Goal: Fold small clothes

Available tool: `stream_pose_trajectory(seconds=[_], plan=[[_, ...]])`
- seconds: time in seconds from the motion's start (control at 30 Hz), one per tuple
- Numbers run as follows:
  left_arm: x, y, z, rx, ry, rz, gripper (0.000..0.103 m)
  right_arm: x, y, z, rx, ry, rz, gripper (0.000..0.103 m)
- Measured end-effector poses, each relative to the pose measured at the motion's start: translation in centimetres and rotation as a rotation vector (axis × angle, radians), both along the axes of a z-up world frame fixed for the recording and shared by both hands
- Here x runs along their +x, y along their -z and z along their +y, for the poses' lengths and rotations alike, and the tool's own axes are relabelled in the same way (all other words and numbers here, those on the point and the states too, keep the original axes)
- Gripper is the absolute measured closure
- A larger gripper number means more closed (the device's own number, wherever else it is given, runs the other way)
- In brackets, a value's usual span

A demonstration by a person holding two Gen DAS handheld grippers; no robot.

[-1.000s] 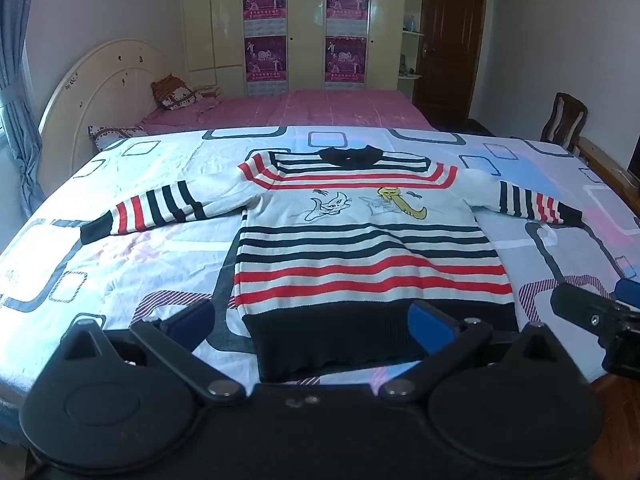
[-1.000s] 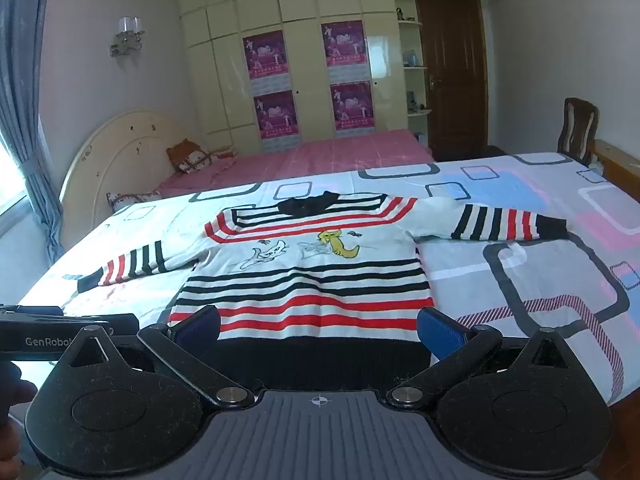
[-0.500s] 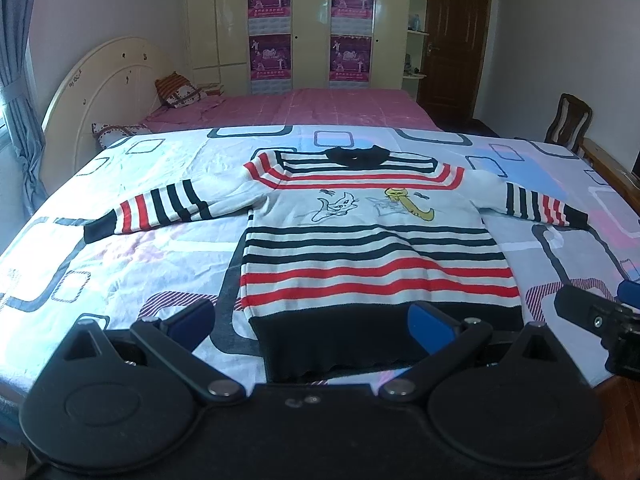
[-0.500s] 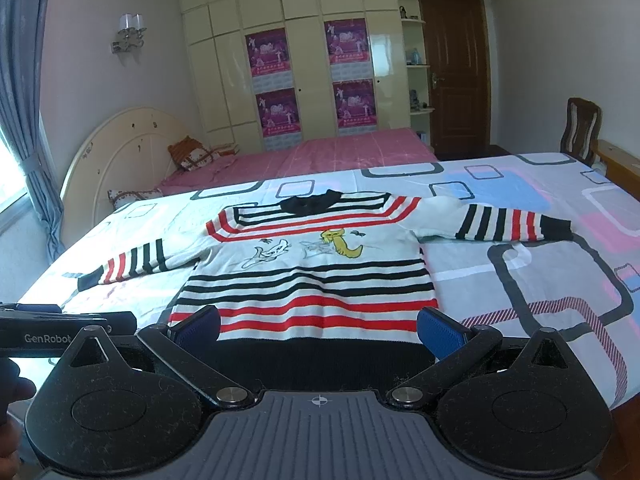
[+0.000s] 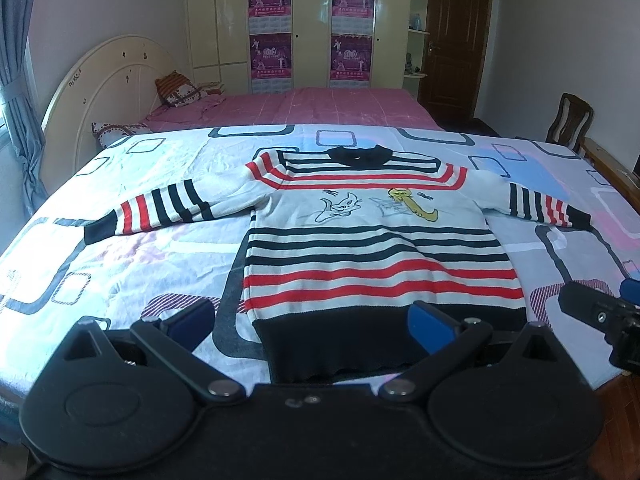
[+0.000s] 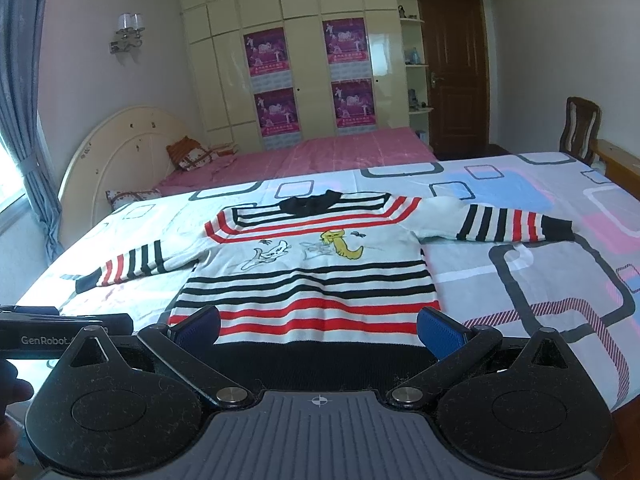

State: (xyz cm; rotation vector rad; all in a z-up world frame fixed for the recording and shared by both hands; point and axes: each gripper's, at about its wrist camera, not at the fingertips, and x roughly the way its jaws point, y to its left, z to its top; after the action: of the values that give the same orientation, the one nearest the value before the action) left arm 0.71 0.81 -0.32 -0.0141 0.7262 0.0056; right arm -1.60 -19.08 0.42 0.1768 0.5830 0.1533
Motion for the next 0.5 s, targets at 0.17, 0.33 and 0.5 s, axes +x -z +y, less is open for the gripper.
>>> stream_pose_trajectory(seconds=[0.17,0.33,0.5], plan=[[0.6,0.2,0.8,-0.014,-0.006,-0.006,0.0,0.3,0.2,-0.1,0.004,0.007,0.004,0.0],[1.0,0.4,1.0,-0.004,-0.007,0.019,0.0,0.6,0.2,0.2,-0.002,0.013,0.001,0.0],[1.2,0.4,1.3,-0.018,-0.009,0.002,0.0,0.9,0.2,0.2,-0.002,0.017,-0.001,0.0]])
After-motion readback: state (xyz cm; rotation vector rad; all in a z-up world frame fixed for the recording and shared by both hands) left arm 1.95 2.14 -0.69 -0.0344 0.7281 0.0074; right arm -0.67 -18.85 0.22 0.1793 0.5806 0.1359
